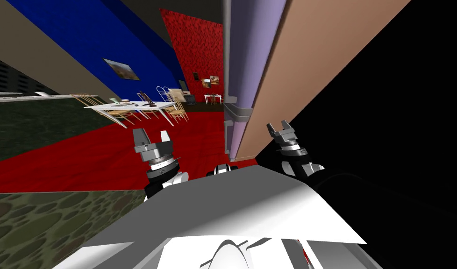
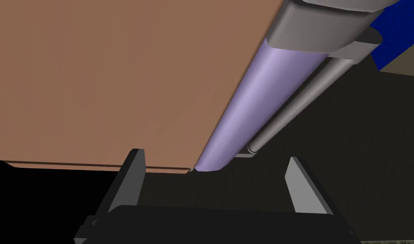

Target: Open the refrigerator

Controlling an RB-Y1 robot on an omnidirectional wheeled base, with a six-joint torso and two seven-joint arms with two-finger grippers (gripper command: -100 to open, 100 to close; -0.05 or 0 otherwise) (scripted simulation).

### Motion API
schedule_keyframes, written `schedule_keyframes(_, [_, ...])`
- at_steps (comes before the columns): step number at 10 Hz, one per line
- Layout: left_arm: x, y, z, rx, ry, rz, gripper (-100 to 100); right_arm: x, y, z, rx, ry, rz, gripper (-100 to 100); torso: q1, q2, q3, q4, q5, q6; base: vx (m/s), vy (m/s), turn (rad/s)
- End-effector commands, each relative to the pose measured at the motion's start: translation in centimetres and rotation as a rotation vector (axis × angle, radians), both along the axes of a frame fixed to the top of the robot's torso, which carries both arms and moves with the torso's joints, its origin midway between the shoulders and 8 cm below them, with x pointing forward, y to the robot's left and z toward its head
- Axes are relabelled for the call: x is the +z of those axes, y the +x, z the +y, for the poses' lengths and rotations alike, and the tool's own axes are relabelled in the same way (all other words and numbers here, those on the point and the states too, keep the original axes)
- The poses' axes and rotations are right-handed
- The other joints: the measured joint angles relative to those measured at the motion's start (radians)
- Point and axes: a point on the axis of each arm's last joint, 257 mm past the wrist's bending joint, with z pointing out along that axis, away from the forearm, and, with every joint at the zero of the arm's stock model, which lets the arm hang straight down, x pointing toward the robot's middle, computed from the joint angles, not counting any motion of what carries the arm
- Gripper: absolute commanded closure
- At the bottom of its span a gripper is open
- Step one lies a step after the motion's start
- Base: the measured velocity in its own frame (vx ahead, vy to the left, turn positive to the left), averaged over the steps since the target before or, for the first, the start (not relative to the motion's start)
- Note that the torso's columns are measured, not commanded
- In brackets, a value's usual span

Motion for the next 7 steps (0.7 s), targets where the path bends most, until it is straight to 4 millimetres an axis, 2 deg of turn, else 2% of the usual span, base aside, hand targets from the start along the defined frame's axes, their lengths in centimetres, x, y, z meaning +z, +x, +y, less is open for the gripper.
schedule_keyframes(1, [0.0, 0.0, 0.0, 0.0, 0.0, 0.0, 0, -0.4, -0.5, -1.7, -0.106, -0.169, 0.032, -100, -0.003, 0.002, 0.002, 0.001, -0.001, 0.001, 0.183, 0.157, -0.135])
schedule_keyframes(3, [0.0, 0.0, 0.0, 0.0, 0.0, 0.0, 0, -0.4, -0.8, -2.7, -0.158, -0.254, 0.047, -100, 0.003, -0.001, 0.0, 0.0, 0.001, 0.0, 0.184, 0.194, -0.092])
schedule_keyframes(6, [0.0, 0.0, 0.0, 0.0, 0.0, 0.0, 0, -0.3, -1.6, -4.7, -0.281, -0.493, 0.09, -100, 0.001, -0.001, 0.0, 0.0, 0.0, 0.001, 0.196, 0.202, -0.122])
schedule_keyframes(7, [0.0, 0.0, 0.0, 0.0, 0.0, 0.0, 0, -0.2, -1.7, -4.9, -0.288, -0.501, 0.089, -100, 0.002, -0.003, -0.001, -0.001, 0.0, 0.0, 0.159, 0.144, -0.041])
